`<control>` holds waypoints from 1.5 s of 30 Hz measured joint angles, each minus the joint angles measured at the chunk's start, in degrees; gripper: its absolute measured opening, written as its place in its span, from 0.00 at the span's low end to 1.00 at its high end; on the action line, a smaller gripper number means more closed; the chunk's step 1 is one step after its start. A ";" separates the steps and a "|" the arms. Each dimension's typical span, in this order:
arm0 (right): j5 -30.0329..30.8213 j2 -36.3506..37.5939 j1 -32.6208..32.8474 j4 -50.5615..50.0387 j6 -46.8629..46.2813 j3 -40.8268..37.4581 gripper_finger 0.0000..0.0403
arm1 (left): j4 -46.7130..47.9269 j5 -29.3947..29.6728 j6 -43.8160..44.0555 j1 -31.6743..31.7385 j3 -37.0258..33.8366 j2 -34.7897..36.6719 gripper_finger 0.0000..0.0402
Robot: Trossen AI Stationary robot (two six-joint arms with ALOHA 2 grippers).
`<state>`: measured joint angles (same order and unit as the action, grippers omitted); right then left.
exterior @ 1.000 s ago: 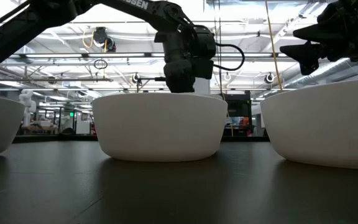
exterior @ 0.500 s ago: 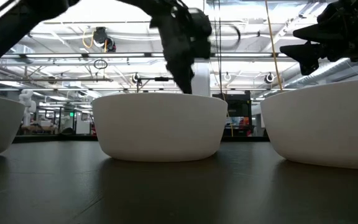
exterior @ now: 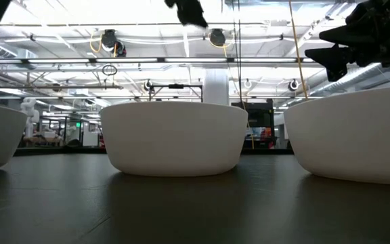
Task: Nest bowls inside each other
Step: Stack the right white bowl on the white bowl
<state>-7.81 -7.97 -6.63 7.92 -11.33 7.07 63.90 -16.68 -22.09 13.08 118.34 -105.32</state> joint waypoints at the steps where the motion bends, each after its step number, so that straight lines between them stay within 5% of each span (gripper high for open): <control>1: 0.00 -0.01 0.00 -0.02 0.00 0.00 0.57 | -0.18 0.26 0.20 -0.20 0.00 1.20 0.58; 6: 0.00 -0.02 0.00 -0.55 -0.19 0.00 0.57 | -1.38 2.86 2.76 -0.46 0.00 6.71 0.43; 14: 0.00 -0.02 0.00 -0.82 -0.11 0.00 0.57 | 0.40 9.69 5.52 -2.91 0.00 11.56 0.03; 19: 0.00 -0.02 0.01 -0.85 -0.19 0.00 0.57 | -0.39 16.48 7.45 -5.66 0.00 13.98 0.01; 24: 0.00 -0.02 0.00 -0.92 0.04 0.00 0.57 | -7.12 16.73 8.40 -7.56 -3.60 18.75 0.01; 35: -0.02 -0.02 0.02 -0.96 -0.20 0.00 0.57 | -36.42 13.92 10.99 -6.86 -37.90 36.31 0.01; 45: -0.02 -0.02 0.00 -0.94 -0.61 0.00 0.57 | -41.46 20.12 17.59 -4.44 -57.75 55.54 0.00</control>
<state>-7.84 -7.99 -6.63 6.98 -11.94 7.07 22.44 3.43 -4.50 8.64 60.59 -49.79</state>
